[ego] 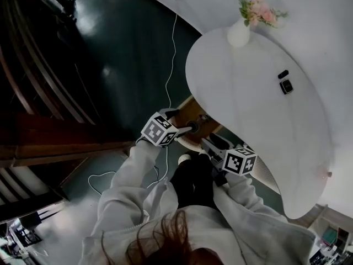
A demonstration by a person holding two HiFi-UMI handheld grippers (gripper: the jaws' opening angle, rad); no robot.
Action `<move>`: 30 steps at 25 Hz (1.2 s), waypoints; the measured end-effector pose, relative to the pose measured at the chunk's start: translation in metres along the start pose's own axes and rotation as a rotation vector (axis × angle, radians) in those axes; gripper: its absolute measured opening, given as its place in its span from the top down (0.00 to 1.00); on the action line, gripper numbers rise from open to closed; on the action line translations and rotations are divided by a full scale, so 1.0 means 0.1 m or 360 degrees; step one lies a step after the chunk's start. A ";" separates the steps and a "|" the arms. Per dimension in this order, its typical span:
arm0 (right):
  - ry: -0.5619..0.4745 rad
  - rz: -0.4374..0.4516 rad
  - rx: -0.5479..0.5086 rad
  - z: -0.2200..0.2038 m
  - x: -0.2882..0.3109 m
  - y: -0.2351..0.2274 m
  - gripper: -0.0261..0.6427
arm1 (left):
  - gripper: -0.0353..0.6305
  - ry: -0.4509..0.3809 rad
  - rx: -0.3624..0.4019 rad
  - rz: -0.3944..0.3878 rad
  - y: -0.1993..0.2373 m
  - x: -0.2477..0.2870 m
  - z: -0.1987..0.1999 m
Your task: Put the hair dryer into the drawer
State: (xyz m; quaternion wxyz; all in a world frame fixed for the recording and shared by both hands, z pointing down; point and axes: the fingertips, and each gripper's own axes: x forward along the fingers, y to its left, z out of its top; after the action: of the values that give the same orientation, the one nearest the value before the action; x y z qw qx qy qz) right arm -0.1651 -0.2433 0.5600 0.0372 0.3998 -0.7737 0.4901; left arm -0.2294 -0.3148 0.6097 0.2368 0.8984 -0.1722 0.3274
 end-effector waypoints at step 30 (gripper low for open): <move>-0.0457 -0.0174 -0.0748 1.70 -0.36 0.52 0.89 | 0.81 -0.1110 -0.0295 0.1014 0.18 -2.09 0.92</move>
State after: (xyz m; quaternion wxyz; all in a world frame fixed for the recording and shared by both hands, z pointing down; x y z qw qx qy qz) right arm -0.1172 -0.3460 0.4180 0.0454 0.4867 -0.8408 0.2328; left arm -0.3428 -0.3467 0.4132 0.1319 0.8323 -0.5365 0.0460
